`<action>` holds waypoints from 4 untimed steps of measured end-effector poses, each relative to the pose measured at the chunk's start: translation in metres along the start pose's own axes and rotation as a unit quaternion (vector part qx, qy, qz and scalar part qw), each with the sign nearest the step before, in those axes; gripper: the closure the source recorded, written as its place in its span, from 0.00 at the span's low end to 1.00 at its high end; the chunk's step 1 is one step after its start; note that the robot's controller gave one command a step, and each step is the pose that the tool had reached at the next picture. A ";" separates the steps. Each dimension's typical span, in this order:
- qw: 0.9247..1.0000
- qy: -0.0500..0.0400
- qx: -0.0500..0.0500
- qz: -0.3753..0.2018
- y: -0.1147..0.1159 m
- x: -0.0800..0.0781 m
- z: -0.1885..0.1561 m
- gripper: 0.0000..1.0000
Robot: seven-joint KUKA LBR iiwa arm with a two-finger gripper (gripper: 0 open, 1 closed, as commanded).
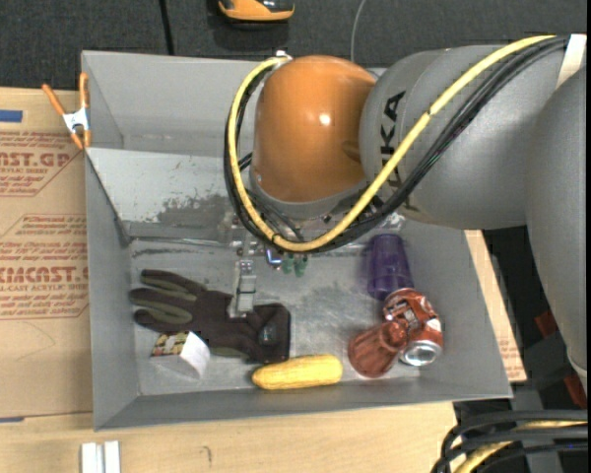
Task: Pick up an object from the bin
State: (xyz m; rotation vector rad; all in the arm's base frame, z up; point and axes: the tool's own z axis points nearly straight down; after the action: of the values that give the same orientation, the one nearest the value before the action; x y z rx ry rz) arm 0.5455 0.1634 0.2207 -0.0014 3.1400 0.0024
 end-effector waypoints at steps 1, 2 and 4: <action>1.000 -0.002 -0.001 -0.009 0.009 0.019 0.071 0.00; 1.000 0.004 0.001 -0.002 0.017 0.037 0.091 0.00; 0.993 0.000 0.000 0.117 -0.005 0.017 0.145 0.00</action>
Offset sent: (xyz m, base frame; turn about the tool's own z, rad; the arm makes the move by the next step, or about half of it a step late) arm -0.0457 0.0234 -0.0717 0.0072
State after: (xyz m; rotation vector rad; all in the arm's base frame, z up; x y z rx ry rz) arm 0.5291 0.1587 0.0755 0.3662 3.1192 0.0019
